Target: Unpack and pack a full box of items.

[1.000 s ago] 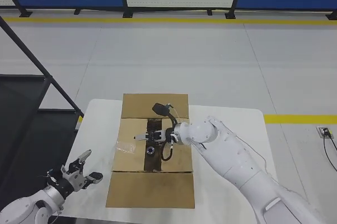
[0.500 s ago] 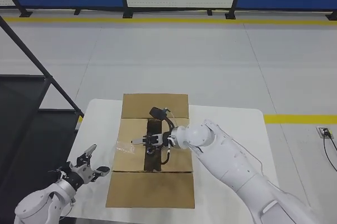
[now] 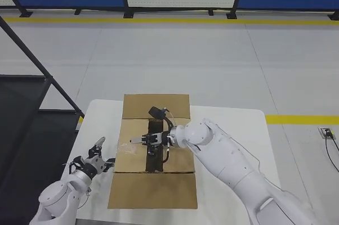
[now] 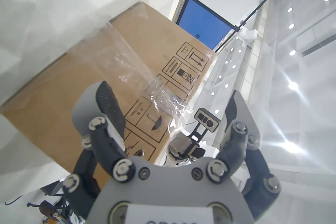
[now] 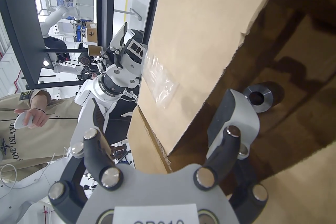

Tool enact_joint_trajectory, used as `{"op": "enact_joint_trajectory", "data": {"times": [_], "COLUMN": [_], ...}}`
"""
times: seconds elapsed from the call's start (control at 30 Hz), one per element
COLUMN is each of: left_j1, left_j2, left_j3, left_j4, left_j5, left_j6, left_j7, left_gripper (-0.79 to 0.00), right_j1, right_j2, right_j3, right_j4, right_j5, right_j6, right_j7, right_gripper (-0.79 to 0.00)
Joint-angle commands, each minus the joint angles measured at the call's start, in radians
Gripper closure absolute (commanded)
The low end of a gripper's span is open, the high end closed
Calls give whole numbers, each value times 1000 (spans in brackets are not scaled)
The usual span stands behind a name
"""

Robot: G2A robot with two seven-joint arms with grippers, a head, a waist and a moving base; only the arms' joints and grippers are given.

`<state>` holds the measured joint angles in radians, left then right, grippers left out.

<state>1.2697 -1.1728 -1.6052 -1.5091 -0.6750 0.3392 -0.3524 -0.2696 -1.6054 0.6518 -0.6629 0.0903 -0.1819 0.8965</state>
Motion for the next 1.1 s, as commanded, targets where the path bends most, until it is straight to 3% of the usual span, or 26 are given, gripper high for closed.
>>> {"op": "enact_joint_trajectory", "data": {"times": [0.0,0.27,0.93,1.0,1.07], "left_j1": [9,75,46,32,20], "left_j2": [-1,-4,-11,-13,-14], "left_j3": [-2,-39,14,22,30], "left_j4": [-8,-58,-42,-25,-13], "left_j5": [-2,-9,-14,-19,-12], "left_j6": [-15,-123,-100,-98,-97], "left_j7": [11,97,93,99,99], "left_gripper": [-785,-785,-785,-511,-480], "right_j1": [5,25,53,56,59], "right_j2": [-5,-24,-78,-83,-87], "right_j3": [2,8,23,23,23], "right_j4": [14,64,177,185,193], "right_j5": [4,9,46,45,44], "right_j6": [-1,-18,-34,-37,-39], "right_j7": [-4,3,12,15,15], "right_gripper": [-785,-785,-785,-785,-785]}}
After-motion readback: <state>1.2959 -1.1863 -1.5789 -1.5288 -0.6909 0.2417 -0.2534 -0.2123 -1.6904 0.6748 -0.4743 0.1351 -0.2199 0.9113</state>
